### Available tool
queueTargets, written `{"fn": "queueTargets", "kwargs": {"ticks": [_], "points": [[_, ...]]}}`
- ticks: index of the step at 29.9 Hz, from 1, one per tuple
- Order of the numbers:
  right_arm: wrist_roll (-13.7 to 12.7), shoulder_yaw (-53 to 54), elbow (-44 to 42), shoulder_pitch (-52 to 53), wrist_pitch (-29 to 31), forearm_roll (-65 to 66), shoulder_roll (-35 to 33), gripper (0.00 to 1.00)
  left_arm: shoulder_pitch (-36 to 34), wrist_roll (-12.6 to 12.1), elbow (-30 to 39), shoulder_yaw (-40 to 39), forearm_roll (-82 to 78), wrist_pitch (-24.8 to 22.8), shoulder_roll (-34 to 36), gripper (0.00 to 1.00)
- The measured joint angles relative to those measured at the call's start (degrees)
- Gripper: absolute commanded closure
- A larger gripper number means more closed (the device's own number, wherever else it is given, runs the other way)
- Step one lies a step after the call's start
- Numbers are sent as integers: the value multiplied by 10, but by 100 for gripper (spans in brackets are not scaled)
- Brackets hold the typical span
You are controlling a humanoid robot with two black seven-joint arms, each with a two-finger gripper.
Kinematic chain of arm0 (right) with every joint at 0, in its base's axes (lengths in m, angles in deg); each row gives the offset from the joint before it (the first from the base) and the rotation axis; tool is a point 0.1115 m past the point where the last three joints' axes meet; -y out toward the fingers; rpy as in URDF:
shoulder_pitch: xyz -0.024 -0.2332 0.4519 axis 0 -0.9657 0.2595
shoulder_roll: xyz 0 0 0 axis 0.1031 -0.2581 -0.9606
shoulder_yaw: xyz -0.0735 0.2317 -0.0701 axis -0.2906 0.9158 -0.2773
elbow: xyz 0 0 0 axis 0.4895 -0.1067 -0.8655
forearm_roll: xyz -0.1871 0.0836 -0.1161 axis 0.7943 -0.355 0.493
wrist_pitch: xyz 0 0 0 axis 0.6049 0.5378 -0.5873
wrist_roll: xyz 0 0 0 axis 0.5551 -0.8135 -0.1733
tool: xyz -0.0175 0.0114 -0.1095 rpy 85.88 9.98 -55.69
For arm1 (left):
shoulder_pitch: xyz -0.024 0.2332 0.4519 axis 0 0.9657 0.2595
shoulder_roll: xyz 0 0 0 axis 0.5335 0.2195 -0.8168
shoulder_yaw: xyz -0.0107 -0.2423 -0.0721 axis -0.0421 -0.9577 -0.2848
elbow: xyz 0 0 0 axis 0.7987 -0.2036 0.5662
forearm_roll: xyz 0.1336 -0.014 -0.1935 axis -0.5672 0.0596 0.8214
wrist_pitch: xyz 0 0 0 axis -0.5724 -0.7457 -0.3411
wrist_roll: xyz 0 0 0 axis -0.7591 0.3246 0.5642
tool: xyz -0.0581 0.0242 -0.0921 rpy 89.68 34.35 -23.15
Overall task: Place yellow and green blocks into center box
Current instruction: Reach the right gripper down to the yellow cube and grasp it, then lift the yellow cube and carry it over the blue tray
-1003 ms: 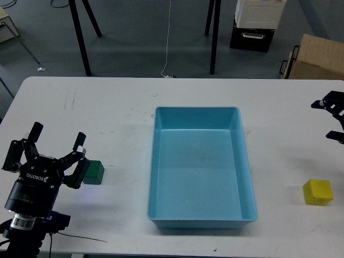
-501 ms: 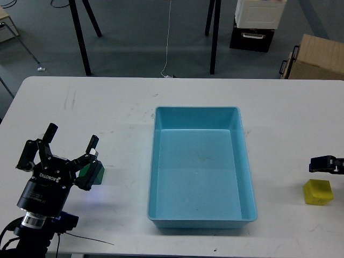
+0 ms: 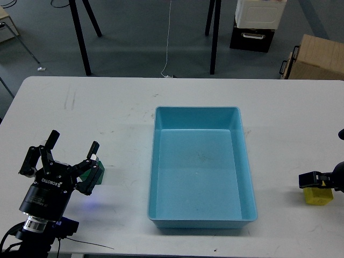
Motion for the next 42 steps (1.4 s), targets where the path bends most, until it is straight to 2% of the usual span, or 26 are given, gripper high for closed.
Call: {"fn": "queueTargets", "kwargs": {"ticks": [1, 3, 5, 6, 9, 10, 17, 22, 26, 29, 32, 39, 42], "points": [[0, -4, -1, 0, 0, 0, 1, 8, 1, 0, 0, 0, 0, 0, 0, 0], [0, -11, -1, 2, 0, 0, 1, 27, 1, 0, 0, -1, 0, 0, 0, 0], [0, -16, -2, 5, 0, 0, 1, 57, 1, 0, 0, -1, 2, 0, 0, 0], [0, -19, -2, 6, 1, 0, 0, 76, 1, 0, 0, -1, 2, 0, 0, 0], [0, -30, -2, 8, 2, 0, 0, 97, 2, 0, 0, -1, 3, 0, 0, 0], [0, -34, -2, 8, 2, 0, -1, 100, 2, 0, 0, -1, 3, 0, 0, 0], [-1, -41, 16, 44, -3, -5, -38, 100, 3, -1, 0, 12, 0, 0, 0, 0], [-1, -44, 64, 171, -2, -14, -72, 100, 3, -1, 0, 16, 0, 0, 0, 0], [-1, -52, 69, 278, 5, -15, -50, 100, 3, -1, 1, 18, 0, 0, 0, 0], [1, -78, 68, 346, 12, -31, 5, 100, 2, -1, 1, 19, 0, 0, 0, 0], [4, -111, 56, 391, 6, -71, 100, 100, 3, -1, 1, 18, -2, 0, 0, 0], [6, -135, -26, 397, -14, -115, 368, 100, 3, 0, 1, 14, -3, 0, 0, 0], [6, -162, -61, 390, -14, -116, 464, 100, 3, 1, 1, 13, -3, 0, 0, 0]]}}
